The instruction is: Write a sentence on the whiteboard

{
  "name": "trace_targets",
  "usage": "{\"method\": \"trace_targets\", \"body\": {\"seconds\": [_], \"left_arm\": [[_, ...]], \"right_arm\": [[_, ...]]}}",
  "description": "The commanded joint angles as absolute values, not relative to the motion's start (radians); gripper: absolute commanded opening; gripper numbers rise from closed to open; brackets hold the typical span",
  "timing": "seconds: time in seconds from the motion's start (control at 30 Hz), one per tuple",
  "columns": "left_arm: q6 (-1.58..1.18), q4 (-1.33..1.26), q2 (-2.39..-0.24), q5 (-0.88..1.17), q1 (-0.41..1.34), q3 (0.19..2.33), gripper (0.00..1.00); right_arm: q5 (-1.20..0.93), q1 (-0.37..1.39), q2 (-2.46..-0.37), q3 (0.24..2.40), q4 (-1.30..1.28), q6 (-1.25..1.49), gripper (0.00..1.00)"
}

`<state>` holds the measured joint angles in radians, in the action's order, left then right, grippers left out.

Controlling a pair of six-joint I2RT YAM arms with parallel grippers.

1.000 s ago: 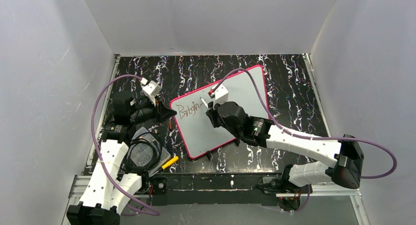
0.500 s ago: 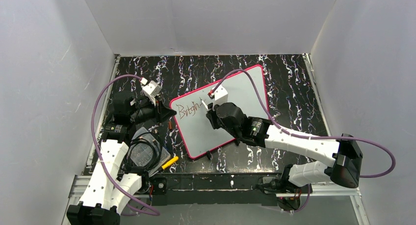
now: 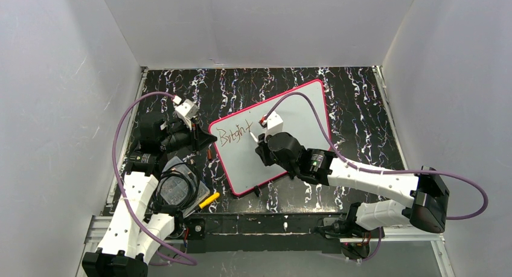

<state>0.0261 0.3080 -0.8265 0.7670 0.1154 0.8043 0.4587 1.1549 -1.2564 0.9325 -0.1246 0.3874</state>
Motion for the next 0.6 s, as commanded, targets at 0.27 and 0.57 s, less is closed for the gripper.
{"method": "trace_targets", "body": {"seconds": [0.27,0.57], "left_arm": [[0.111,0.350,-0.816,0.750,0.124,0.792,0.00],[0.112,0.350,-0.820,0.750,0.124,0.792,0.00]], "right_arm": [[0.554,1.154,-1.217,0.945,-0.145,0.370,0.01],[0.516,1.154,-1.145,0.905,-0.061,0.318,0.01]]}}
